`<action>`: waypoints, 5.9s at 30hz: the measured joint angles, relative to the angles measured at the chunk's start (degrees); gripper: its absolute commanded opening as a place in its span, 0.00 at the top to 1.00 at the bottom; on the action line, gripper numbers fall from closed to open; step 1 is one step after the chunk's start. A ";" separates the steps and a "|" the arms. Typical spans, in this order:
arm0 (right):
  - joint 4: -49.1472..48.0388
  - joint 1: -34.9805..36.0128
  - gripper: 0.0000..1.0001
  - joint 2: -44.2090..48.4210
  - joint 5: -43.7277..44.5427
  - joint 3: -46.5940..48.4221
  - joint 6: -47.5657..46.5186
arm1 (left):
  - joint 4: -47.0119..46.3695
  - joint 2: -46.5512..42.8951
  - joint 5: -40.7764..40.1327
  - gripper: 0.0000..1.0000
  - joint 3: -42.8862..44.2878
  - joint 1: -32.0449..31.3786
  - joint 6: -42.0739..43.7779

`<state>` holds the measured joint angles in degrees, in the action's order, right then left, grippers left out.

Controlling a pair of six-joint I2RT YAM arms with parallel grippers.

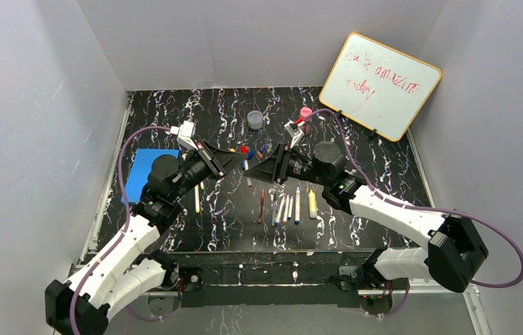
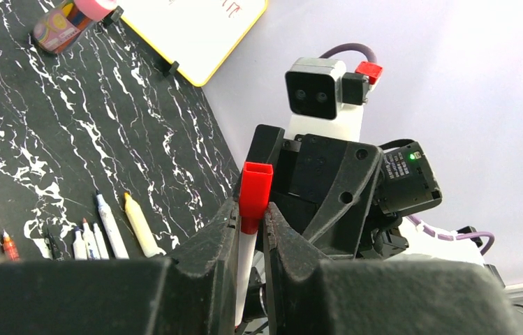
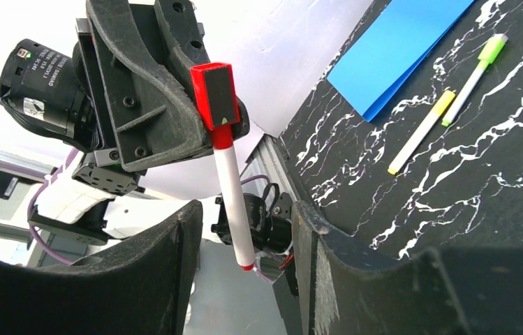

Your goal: Open the pen caps

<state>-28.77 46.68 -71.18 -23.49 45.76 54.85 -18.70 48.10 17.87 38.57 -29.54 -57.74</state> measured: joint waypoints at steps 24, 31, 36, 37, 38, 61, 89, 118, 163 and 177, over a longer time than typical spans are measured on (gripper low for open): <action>-2.08 1.09 0.99 2.49 -7.21 0.17 -2.89 | -0.31 -0.48 3.69 0.53 1.46 -0.26 0.94; -0.48 1.07 0.99 2.58 -8.46 0.09 -4.57 | -2.93 2.19 7.58 0.65 1.64 -0.26 -0.44; 0.55 1.07 0.99 2.58 -8.63 0.09 -5.53 | -4.48 3.45 9.86 0.84 1.90 -0.26 -1.36; 0.76 1.07 0.99 2.58 -8.63 0.09 -5.62 | -4.59 3.52 10.08 0.90 1.95 -0.26 -1.49; 1.03 1.07 0.99 2.58 -8.63 0.09 -5.68 | -4.72 3.52 10.27 0.96 1.99 -0.26 -1.44; -13.79 1.07 0.78 -2.21 -5.25 -1.62 8.61 | -5.27 2.38 10.29 1.00 2.01 -0.26 -2.14; 0.90 1.92 0.99 17.55 9.05 -9.86 -1.66 | 2.67 6.21 5.01 1.00 7.15 -5.99 -1.70; 6.36 1.70 0.99 22.95 13.44 -10.05 -2.08 | 1.36 8.52 5.25 1.00 8.22 -6.25 -5.66; -17.46 1.11 0.99 8.85 11.61 -9.64 4.70 | -14.38 7.04 6.71 0.29 2.82 -0.37 -4.92; -25.88 1.11 0.99 3.52 11.61 -8.46 8.28 | -13.81 5.44 6.45 0.63 2.19 -0.70 -5.07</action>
<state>-54.65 47.79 -67.66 -11.88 37.30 63.13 -32.51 53.54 24.32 40.75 -30.24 -62.81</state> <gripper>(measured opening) 0.097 0.389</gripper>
